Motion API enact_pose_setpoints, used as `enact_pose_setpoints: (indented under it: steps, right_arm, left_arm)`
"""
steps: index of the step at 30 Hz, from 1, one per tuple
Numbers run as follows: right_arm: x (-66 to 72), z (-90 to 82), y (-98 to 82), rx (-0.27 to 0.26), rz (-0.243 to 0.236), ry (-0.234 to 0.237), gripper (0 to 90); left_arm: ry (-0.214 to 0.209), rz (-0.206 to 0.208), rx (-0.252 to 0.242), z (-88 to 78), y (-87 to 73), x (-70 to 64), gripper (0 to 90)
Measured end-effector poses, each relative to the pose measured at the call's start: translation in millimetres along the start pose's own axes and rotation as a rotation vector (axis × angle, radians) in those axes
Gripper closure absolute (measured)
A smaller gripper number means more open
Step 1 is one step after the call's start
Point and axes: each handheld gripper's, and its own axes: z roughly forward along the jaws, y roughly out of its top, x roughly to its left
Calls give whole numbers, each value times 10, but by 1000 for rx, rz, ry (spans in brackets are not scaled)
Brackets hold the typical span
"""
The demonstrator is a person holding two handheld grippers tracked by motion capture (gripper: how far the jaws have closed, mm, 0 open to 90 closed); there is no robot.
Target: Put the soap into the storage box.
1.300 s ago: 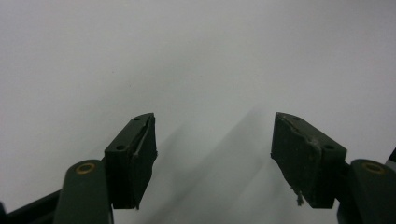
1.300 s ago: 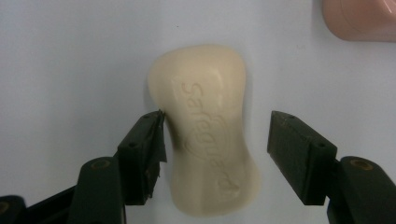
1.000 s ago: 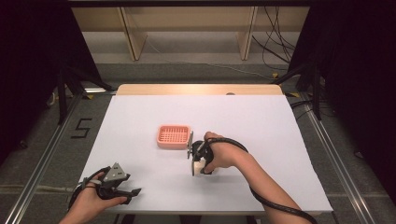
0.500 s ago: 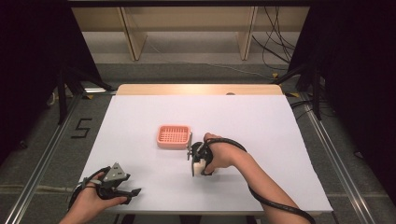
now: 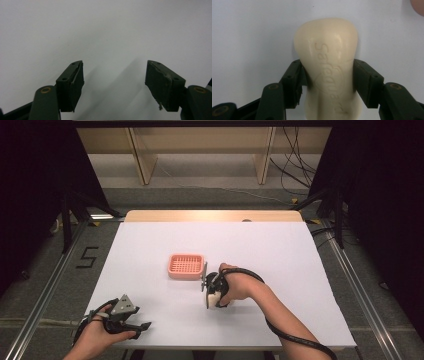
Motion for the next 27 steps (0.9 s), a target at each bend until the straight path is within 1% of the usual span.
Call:
enact_pose_setpoints:
  steps: [2, 3, 6, 7, 8, 9, 10, 11, 12, 13, 14, 15, 16, 17, 18, 19, 20, 21, 22, 23, 24, 25, 26, 27]
  right_arm:
    - [6, 1, -2, -2, 4, 0, 460]
    - [14, 5, -1, -5, 20, 6, 480]
    - [2, 9, -2, -12, 18, 12, 490]
    - [35, -2, -8, 13, 76, 19, 492]
    - [35, -2, -8, 13, 76, 19, 492]
    - [42, -5, -13, 19, 103, 32, 493]
    - [42, -5, -13, 19, 103, 32, 493]
    - [22, 3, -19, -5, 66, 19, 494]
    - [-5, 11, -26, -25, 32, 17, 494]
    - [5, 14, -29, -37, 32, 13, 495]
    - [11, 13, -36, -36, 48, 12, 495]
    - [28, 4, -44, -24, 79, 16, 496]
    - [28, 4, -44, -24, 79, 16, 496]
    - [-4, 18, -48, -53, 29, 5, 496]
    - [19, 12, -59, -56, 56, 18, 497]
    - [16, 10, -67, -56, 57, 16, 497]
    - [105, -13, -69, -47, 188, 48, 498]
    - [41, -2, -73, -78, 114, 55, 498]
    - [32, -8, -84, -85, 78, 14, 498]
    - [63, -16, -102, -75, 141, 24, 498]
    - [2, -5, -102, -114, 58, 20, 499]
    - [53, -26, -103, -117, 128, 31, 499]
    - [53, -26, -103, -117, 128, 31, 499]
    - [50, -31, -107, -141, 112, 43, 499]
  left_arm:
    - [0, 0, 0, 0, 0, 0, 308]
    - [0, 0, 0, 0, 0, 0, 309]
    - [-1, 0, 1, 1, 0, 0, 309]
    - [-1, 0, 1, 2, -1, -1, 309]
    - [-1, 0, 1, 2, -1, -1, 309]
    - [-2, 1, 1, 0, 0, -1, 309]
    - [-2, 1, 1, 0, 0, -1, 309]
    - [-1, -1, 0, 0, -1, -1, 309]
    - [-1, -1, 0, 1, -1, 0, 309]
    - [-1, -1, 1, 1, -2, 1, 309]
    - [-1, -2, 2, 2, -2, 0, 309]
    - [-2, -2, 1, 3, -2, -1, 309]
    - [-2, -2, 1, 3, -2, -1, 309]
    - [-2, -2, 2, 4, -1, -1, 309]
    - [-2, -1, 1, 5, -1, -1, 309]
    - [-3, -2, 0, 6, -1, -1, 309]
    - [-3, -3, 0, 7, -2, -1, 309]
    - [-3, -4, 0, 7, -2, -1, 309]
    - [-2, -3, 1, 6, -2, 0, 309]
    - [-2, -3, 1, 6, -2, 0, 309]
    - [-3, -3, 9, 5, 1, 4, 309]
    - [5, -3, 7, 7, 0, 0, 309]
    - [5, -3, 7, 7, 0, 0, 309]
    - [0, -3, 10, 6, 0, 2, 309]
